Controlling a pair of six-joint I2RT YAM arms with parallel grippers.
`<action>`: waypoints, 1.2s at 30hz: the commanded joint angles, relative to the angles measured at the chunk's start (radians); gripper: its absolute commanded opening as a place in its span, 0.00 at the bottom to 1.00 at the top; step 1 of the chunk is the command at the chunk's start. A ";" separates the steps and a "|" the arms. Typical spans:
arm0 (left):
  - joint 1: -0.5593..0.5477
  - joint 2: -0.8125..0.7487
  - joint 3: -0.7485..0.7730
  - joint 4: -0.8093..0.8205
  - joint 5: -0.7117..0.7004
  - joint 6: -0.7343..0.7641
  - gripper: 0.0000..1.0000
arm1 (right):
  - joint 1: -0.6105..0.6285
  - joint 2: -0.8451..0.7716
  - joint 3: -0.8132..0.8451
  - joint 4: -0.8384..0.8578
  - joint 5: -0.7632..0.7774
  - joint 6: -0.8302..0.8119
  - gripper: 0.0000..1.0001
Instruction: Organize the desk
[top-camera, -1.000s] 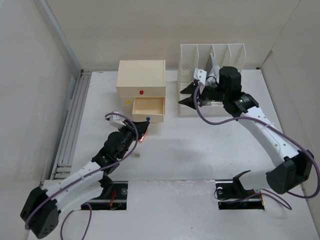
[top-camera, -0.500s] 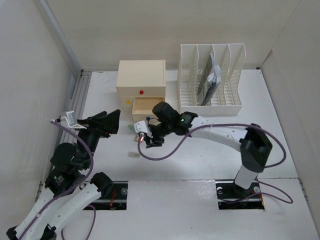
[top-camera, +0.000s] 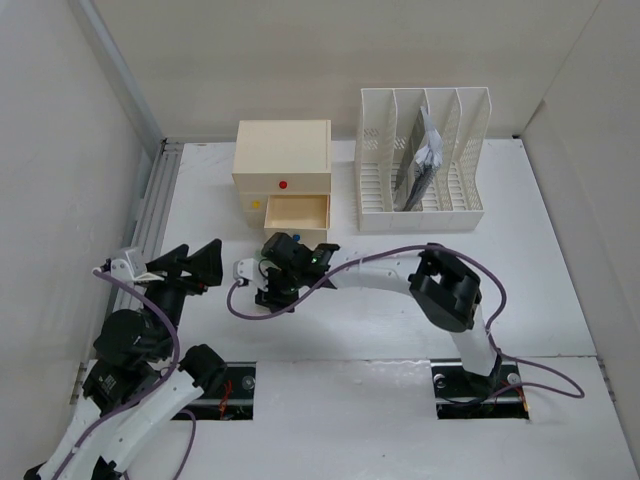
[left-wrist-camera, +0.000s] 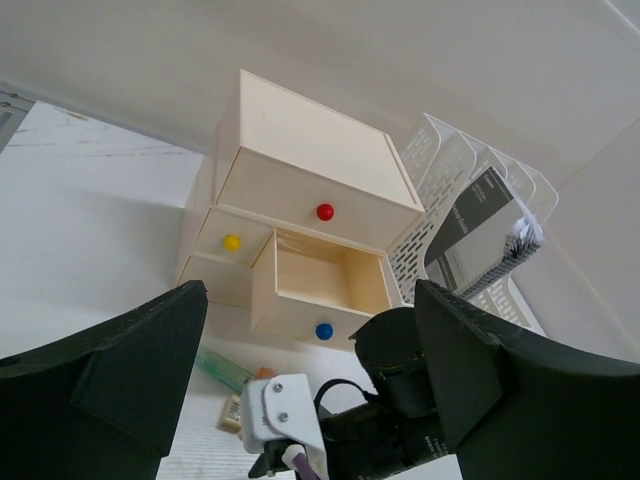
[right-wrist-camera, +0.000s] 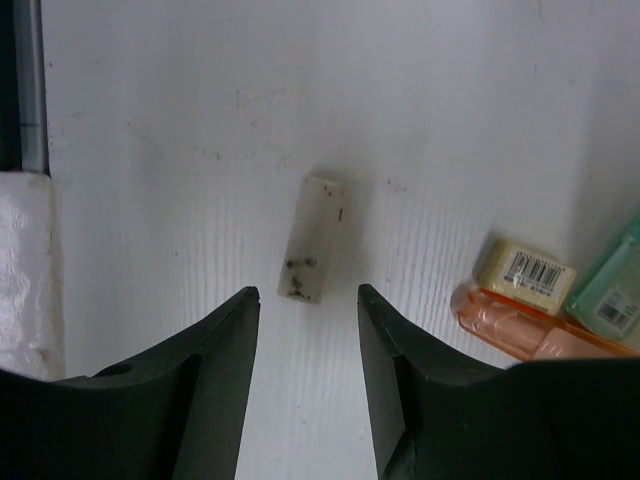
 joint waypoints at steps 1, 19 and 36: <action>-0.005 -0.001 -0.009 0.025 0.004 0.028 0.82 | 0.027 0.024 0.073 0.055 0.054 0.063 0.50; 0.004 -0.035 -0.009 0.025 0.004 0.028 0.82 | 0.054 0.139 0.117 0.047 0.119 0.115 0.38; 0.004 -0.073 -0.009 0.025 -0.025 0.019 0.82 | 0.054 -0.114 0.188 -0.014 0.312 -0.049 0.00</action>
